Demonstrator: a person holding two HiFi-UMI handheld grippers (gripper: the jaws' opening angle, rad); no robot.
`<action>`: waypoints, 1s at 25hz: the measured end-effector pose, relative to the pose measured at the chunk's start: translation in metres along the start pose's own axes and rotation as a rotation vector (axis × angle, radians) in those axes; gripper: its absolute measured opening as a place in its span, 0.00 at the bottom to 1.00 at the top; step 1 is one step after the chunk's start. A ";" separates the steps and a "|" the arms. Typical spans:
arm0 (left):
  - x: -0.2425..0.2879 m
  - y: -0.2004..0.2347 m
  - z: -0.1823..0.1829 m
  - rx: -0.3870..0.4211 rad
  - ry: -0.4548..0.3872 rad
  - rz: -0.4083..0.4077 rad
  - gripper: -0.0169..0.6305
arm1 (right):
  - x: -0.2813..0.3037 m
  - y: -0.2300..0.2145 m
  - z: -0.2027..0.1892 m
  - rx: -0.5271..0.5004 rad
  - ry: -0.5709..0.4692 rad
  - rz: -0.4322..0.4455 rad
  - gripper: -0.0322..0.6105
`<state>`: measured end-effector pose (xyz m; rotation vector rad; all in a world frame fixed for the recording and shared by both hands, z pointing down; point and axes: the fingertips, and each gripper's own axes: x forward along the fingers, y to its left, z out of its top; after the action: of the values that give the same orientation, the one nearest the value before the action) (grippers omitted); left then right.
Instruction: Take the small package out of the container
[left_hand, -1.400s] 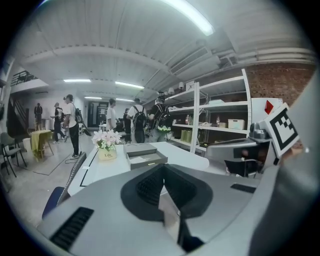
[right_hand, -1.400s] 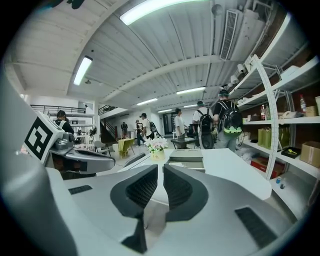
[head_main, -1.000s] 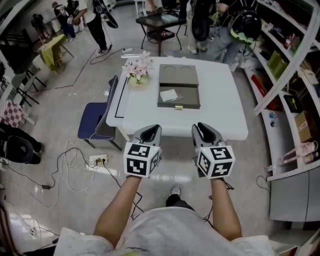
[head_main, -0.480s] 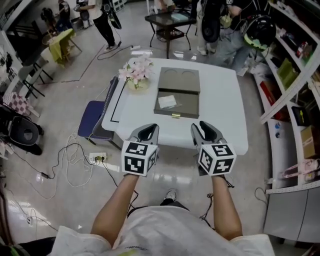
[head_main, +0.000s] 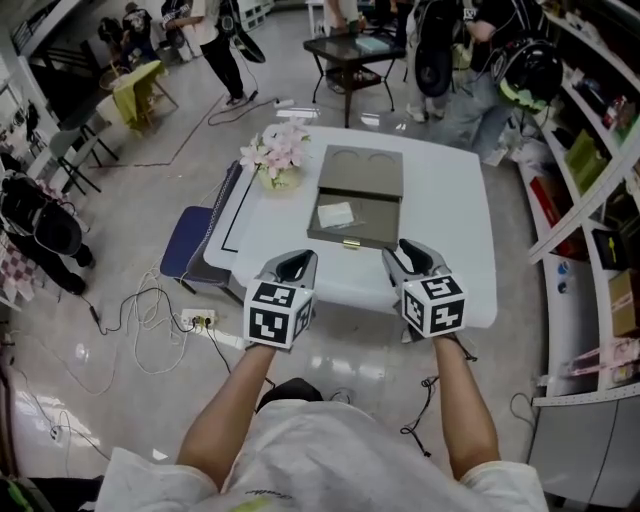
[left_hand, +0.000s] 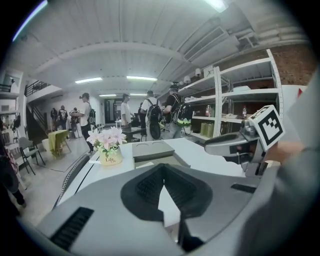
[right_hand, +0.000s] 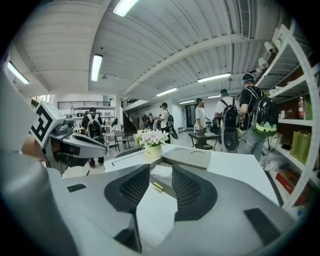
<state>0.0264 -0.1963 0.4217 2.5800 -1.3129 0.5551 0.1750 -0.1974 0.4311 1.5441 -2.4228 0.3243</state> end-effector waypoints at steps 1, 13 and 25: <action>0.004 0.001 0.000 -0.003 -0.002 0.001 0.03 | 0.005 -0.003 -0.001 -0.026 0.015 0.007 0.28; 0.052 0.022 -0.008 -0.037 0.018 -0.007 0.03 | 0.071 -0.032 -0.025 -0.321 0.228 0.102 0.28; 0.099 0.072 -0.008 -0.074 0.042 -0.015 0.03 | 0.129 -0.038 -0.046 -0.533 0.434 0.228 0.30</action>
<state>0.0193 -0.3084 0.4701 2.5028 -1.2752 0.5440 0.1611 -0.3082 0.5188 0.8692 -2.1038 0.0345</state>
